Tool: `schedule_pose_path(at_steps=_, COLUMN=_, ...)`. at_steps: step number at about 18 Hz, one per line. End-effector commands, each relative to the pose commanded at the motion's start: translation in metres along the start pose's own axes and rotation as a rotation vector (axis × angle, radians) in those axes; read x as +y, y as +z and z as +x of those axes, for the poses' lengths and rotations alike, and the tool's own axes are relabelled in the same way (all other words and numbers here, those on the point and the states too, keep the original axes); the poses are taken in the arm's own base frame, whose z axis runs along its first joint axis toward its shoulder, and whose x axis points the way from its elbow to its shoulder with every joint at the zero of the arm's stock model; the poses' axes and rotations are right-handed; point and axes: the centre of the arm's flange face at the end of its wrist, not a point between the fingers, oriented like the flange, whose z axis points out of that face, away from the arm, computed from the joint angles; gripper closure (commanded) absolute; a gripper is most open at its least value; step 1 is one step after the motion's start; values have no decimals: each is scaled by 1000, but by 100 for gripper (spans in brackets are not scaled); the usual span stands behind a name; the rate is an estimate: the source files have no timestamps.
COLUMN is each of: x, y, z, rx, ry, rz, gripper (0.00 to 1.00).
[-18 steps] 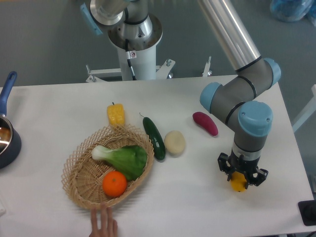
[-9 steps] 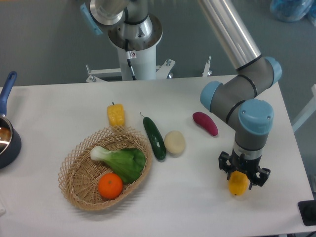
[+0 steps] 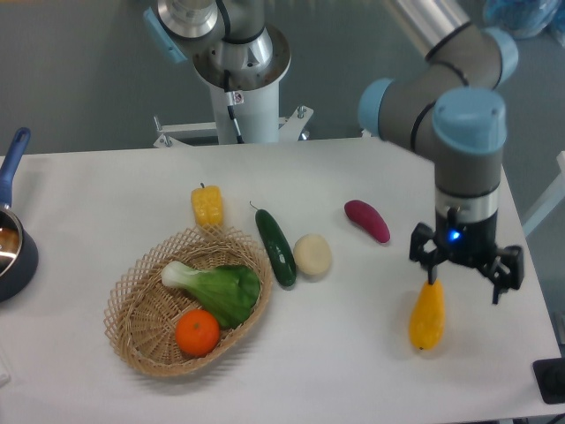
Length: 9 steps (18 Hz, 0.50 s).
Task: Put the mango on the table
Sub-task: 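Open the gripper to release the mango and lift away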
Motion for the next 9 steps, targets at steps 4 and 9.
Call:
schedule_pose_path(at_steps=4, x=58, y=-27, z=-3, rx=26, ry=166, rz=-34, gripper=0)
schedule_pose_path(at_steps=9, x=110, y=-46, z=1, rx=38, ry=232, rz=-22, gripper=0)
